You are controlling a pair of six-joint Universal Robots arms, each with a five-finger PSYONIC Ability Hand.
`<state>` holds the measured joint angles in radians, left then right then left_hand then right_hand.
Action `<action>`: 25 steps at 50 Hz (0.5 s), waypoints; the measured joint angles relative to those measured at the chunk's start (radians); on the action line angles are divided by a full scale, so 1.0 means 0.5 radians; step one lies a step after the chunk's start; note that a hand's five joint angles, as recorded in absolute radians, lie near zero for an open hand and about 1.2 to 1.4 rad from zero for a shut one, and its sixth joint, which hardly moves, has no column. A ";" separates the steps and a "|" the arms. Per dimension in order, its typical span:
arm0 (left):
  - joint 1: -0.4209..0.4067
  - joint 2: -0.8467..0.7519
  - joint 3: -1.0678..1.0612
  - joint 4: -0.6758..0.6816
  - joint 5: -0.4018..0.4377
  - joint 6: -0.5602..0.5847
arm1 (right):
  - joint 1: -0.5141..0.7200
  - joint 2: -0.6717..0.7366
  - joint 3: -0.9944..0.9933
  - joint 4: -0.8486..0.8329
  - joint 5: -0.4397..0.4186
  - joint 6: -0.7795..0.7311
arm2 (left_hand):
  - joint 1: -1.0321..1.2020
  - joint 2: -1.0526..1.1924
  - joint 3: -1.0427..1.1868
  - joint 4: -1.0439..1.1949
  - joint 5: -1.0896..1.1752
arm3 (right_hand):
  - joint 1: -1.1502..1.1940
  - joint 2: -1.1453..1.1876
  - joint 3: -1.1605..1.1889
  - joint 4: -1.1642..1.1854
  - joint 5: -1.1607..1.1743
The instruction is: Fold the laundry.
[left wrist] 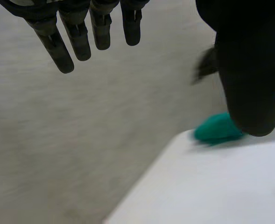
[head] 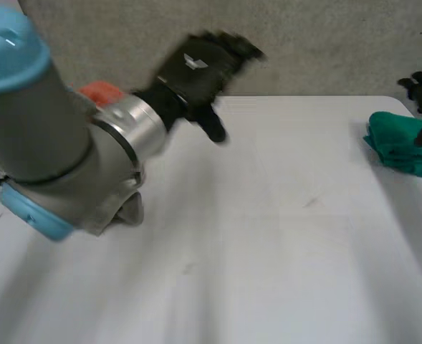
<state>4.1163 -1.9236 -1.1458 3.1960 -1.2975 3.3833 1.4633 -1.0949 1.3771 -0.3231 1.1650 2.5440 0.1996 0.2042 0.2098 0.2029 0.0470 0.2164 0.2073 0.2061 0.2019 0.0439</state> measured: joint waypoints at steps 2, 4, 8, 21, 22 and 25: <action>0.068 0.016 0.010 0.025 -0.096 0.006 | 0.036 -0.074 0.097 -0.006 -0.022 -0.002 | 0.000 0.000 0.000 0.000 0.000 | 0.000 0.000 0.000 0.000 0.000; 0.229 0.036 0.029 0.076 -0.276 0.031 | 0.123 -0.223 0.281 0.028 -0.056 -0.014 | 0.000 0.000 0.000 0.000 0.000 | 0.000 0.000 0.000 0.000 0.000; 0.438 0.007 0.036 0.114 -0.404 0.142 | 0.205 -0.343 0.430 0.104 -0.075 -0.037 | 0.000 0.000 0.000 0.000 0.000 | 0.000 0.000 0.000 0.000 0.000; 0.990 -0.724 0.087 0.227 -0.447 1.396 | 0.262 -0.394 0.656 0.266 -0.071 -0.099 | 0.003 0.001 0.001 0.001 0.000 | 0.000 0.000 0.000 0.000 0.000; 1.002 -0.767 0.101 0.241 -0.443 1.428 | 0.261 -0.392 0.661 0.266 -0.069 -0.099 | 0.105 0.074 0.072 0.078 0.062 | 0.000 0.000 0.000 0.000 0.000; 1.023 -0.870 0.146 0.277 -0.429 1.476 | 0.257 -0.386 0.677 0.264 -0.067 -0.099 | 0.686 0.608 0.599 0.614 0.575 | 0.000 0.000 0.000 0.000 0.000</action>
<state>4.6278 -2.3588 -1.0727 3.3344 -1.5118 4.1213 1.5917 -1.2878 1.7156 -0.1909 1.1318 2.4943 0.5428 0.5081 0.5093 0.5097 0.3344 0.2164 0.2073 0.2061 0.2020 0.0439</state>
